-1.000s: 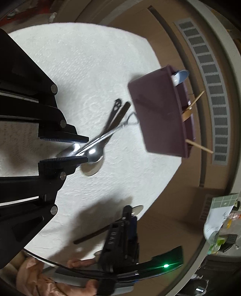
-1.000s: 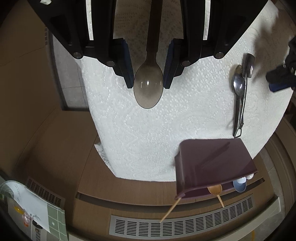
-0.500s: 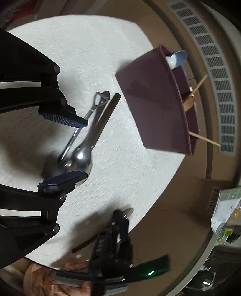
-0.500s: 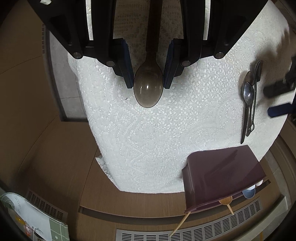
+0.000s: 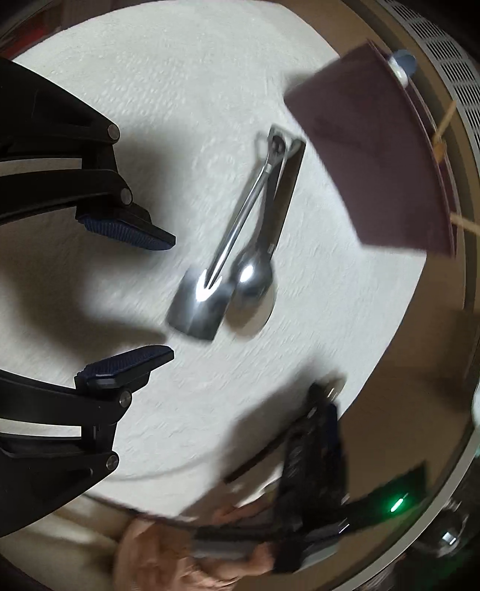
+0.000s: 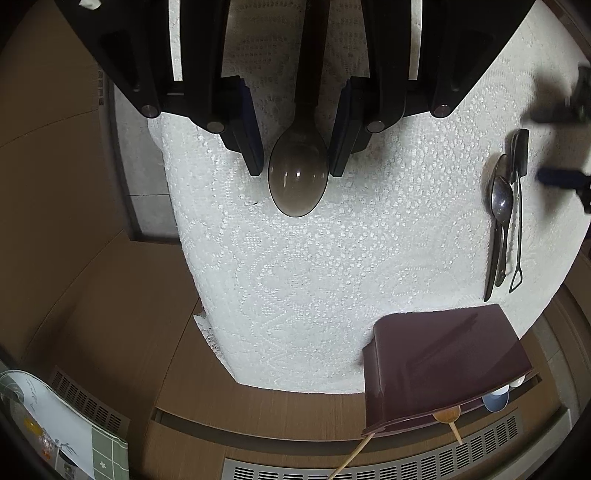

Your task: Organize utensils

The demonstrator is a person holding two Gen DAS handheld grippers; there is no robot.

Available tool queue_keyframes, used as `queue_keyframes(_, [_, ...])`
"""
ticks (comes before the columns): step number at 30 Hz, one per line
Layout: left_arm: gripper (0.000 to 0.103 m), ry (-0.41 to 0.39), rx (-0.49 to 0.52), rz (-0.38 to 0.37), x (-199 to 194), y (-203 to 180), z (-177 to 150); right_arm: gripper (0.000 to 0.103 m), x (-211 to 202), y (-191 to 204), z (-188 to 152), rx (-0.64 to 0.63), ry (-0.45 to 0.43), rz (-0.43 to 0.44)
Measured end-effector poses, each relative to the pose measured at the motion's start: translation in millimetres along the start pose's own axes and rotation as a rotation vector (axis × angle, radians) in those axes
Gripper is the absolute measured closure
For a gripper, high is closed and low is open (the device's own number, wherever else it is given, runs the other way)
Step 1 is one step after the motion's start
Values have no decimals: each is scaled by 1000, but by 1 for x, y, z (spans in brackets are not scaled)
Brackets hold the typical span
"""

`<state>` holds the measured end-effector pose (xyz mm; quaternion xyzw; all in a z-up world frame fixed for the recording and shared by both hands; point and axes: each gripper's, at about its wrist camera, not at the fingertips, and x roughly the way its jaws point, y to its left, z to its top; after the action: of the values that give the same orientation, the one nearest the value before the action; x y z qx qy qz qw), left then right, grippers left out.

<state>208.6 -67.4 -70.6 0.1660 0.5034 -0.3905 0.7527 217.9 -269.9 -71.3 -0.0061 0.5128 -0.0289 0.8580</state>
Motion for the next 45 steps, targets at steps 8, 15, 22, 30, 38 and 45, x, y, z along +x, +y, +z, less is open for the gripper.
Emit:
queue_keyframes(8, [48, -37, 103, 98, 23, -30, 33, 62, -5, -8, -5, 4, -4, 0])
queue_keyframes(15, [48, -89, -48, 20, 45, -14, 97, 61, 0, -10, -3, 9, -5, -2])
queue_keyframes(22, [47, -125, 8, -24, 15, -1, 102, 51, 0, -21, -8, 19, -10, 32])
queue_keyframes(30, [47, -77, -94, -50, 35, 50, 104, 48, -3, -25, -10, 31, -22, 69])
queue_keyframes(38, [47, 46, -14, -92, 25, 5, 67, 59, 7, -12, 3, 12, -29, 30])
queue_keyframes(45, [47, -59, 74, 3, 10, 2, 88, 73, -6, -4, 7, -50, -67, 20])
